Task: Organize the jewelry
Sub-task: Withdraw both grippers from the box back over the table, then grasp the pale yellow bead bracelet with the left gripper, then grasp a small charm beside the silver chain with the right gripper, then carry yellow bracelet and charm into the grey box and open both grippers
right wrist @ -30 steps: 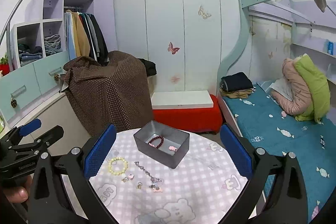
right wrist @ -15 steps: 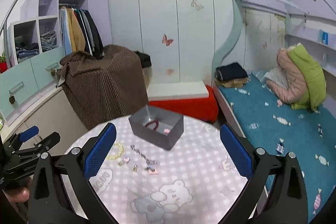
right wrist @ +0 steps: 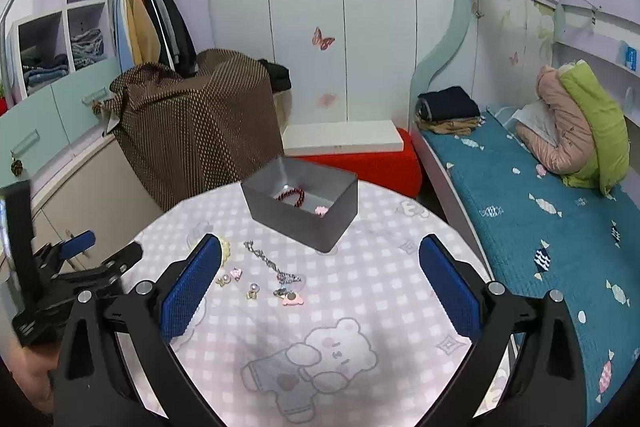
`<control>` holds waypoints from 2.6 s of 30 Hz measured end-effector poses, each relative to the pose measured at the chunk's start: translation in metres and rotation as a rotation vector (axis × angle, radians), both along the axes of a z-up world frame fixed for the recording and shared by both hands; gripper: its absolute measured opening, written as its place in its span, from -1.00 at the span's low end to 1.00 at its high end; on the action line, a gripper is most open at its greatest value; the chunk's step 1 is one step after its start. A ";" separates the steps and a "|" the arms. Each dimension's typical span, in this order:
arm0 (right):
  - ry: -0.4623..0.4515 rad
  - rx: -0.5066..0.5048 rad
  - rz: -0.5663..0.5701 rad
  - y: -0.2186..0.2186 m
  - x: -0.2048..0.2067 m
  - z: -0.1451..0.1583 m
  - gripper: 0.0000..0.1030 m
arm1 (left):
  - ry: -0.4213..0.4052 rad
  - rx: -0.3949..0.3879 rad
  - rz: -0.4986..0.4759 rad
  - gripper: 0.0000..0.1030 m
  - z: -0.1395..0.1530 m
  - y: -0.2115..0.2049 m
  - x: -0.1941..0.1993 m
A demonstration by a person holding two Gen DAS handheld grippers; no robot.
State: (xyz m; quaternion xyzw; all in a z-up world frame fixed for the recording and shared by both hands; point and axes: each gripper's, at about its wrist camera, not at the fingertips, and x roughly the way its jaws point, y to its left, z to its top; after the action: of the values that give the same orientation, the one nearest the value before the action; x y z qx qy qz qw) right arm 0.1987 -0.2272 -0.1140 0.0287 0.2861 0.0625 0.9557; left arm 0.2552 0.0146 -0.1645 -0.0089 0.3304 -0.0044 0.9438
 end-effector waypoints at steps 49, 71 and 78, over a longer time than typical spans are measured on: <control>0.297 -0.172 0.253 0.052 0.082 -0.120 -0.68 | 0.116 -0.021 -0.110 -0.82 -0.026 0.006 0.020; 0.238 -0.029 0.267 0.028 0.059 -0.079 -0.73 | 0.055 -0.042 -0.156 -0.82 0.002 -0.007 0.011; 0.182 -0.001 0.277 0.021 0.060 -0.050 -0.73 | -0.002 -0.046 -0.189 -0.82 0.030 -0.015 0.010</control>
State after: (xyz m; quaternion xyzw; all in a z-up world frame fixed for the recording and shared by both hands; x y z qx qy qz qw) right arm 0.2592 -0.2063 -0.1640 -0.0060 0.3727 0.1905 0.9082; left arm 0.2651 -0.0001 -0.1349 0.0005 0.3284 -0.1009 0.9391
